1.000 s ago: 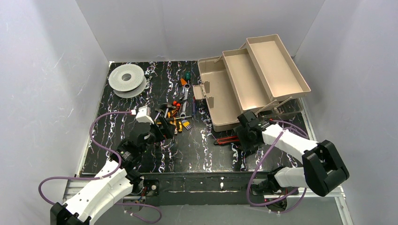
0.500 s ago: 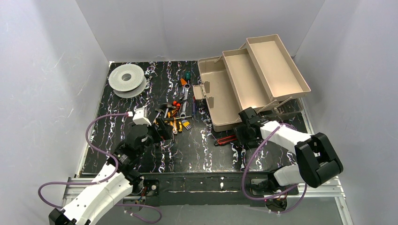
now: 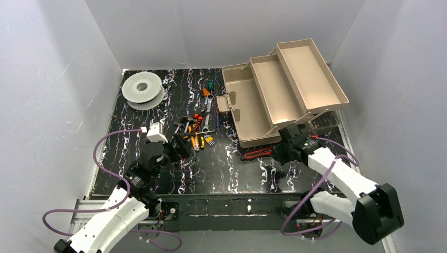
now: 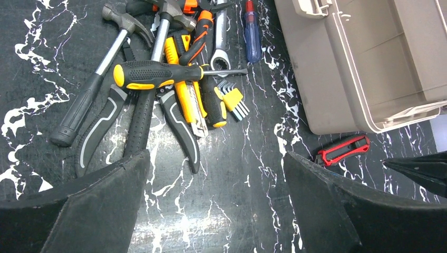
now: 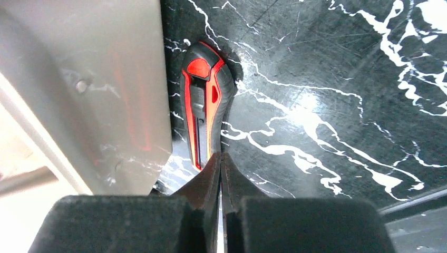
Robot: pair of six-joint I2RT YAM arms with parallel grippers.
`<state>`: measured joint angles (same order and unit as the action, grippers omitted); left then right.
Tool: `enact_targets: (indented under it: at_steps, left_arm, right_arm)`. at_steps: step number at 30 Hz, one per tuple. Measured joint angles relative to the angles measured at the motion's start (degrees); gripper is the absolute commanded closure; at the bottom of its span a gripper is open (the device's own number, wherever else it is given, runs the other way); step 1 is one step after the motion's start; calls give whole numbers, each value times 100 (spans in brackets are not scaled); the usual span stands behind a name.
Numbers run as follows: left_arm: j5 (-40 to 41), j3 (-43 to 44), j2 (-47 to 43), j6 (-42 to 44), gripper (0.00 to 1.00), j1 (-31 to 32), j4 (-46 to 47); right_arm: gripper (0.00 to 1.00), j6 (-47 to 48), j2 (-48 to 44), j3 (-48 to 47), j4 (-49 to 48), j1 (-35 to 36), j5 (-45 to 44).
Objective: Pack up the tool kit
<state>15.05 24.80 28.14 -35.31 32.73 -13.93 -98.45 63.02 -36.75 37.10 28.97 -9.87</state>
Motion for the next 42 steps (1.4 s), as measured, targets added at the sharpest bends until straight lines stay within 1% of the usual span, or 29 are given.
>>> enact_targets:
  at_steps: [1,2,3,4,5,7,11,15,20,28,35,42]
  left_arm:
    - [-2,0,-22,0,2,0,-2]
    - [-4,0,-37,-4,2,0,-2]
    - [-7,0,-48,-9,2,0,2]
    - [-11,0,-50,-11,2,0,7]
    - [-31,0,-50,-26,2,0,20]
    - [-76,0,-31,-68,2,0,37]
    - [-118,0,61,-101,2,0,70]
    - [-127,0,120,-116,2,0,70]
    - [-101,0,120,-105,2,0,83]
    - [-31,11,127,0,2,0,109]
    - [2,11,81,83,2,0,125]
    - [2,11,-68,114,2,0,149]
  right_arm:
    - [75,9,-197,22,79,0,-52]
    - [57,15,-330,52,105,0,-92]
    - [45,39,-474,118,94,-2,-125]
    - [36,7,-555,190,90,-2,-155]
    - [31,-9,-579,254,92,-2,-192]
    - [25,-26,-496,343,136,-4,-225]
    - [24,-44,-129,282,278,-55,-286]
    - [21,-31,284,26,361,-356,-212]
    - [20,96,1075,-627,560,-603,-2]
    - [21,264,2243,-1676,1084,-608,315]
    - [23,236,2485,-1878,1078,-608,345]
    - [24,70,2385,-1596,647,-529,286]
